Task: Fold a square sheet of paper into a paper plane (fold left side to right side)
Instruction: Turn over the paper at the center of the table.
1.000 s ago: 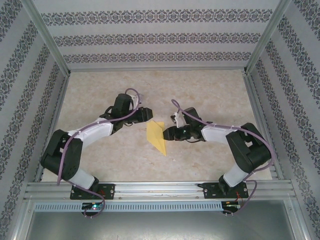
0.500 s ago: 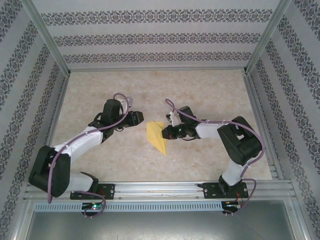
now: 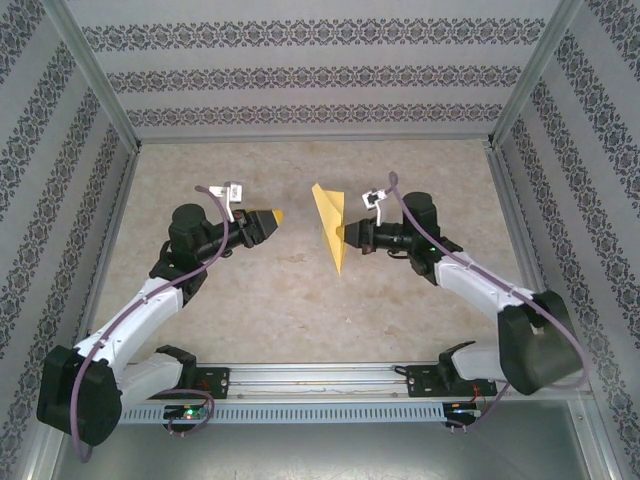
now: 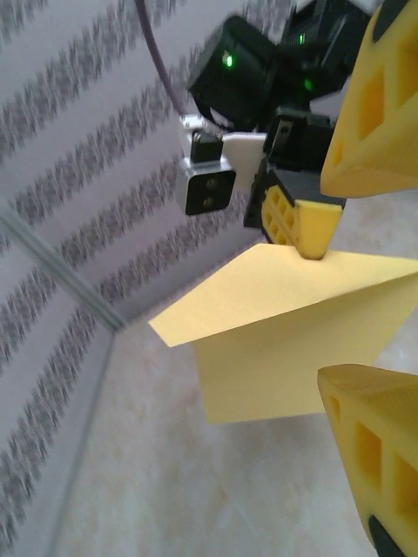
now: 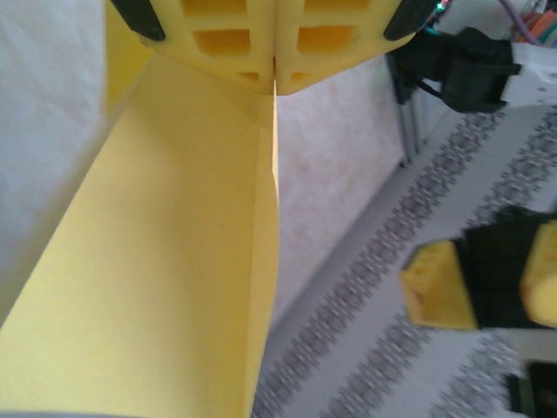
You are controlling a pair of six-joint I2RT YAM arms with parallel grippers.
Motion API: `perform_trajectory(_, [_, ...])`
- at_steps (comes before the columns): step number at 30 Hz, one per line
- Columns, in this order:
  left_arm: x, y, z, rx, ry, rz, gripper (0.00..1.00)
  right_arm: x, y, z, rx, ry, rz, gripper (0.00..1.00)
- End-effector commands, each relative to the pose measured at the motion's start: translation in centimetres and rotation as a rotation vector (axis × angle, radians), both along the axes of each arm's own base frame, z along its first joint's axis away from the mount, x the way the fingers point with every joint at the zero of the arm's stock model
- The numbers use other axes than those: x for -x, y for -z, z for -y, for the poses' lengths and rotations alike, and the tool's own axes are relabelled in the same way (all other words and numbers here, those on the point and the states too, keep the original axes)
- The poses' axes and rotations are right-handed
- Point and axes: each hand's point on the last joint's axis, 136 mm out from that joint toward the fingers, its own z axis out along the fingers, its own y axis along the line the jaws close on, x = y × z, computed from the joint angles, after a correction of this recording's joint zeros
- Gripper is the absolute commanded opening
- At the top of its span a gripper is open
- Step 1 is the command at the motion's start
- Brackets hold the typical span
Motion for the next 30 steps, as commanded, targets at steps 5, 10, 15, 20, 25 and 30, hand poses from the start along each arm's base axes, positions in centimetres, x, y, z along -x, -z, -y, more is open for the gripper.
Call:
perform_trajectory(5, [2.6, -6.5, 2.1, 0.164, 0.209, 0.147, 0.53, 2.8, -8.2, -0.1, -0.201, -0.110, 0.187, 0.00])
perform_trajectory(10, [2.9, -6.1, 3.9, 0.152, 0.262, 0.148, 0.55, 3.7, -9.1, -1.4, -0.217, -0.147, 0.198, 0.00])
perform_trajectory(15, [2.6, -5.4, 5.0, 0.137, 0.280, 0.130, 0.57, 4.2, -9.2, -2.6, -0.222, -0.183, 0.195, 0.00])
perform_trajectory(20, [2.1, -4.4, 5.6, 0.110, 0.274, 0.106, 0.58, 4.5, -9.3, -3.5, -0.224, -0.205, 0.192, 0.00])
perform_trajectory(25, [1.7, -3.5, 6.0, 0.086, 0.266, 0.083, 0.58, 4.5, -9.2, -4.0, -0.224, -0.215, 0.187, 0.00])
perform_trajectory(30, [1.5, -3.0, 6.0, 0.064, 0.251, 0.074, 0.44, 4.4, -8.9, -4.1, -0.223, -0.214, 0.180, 0.00])
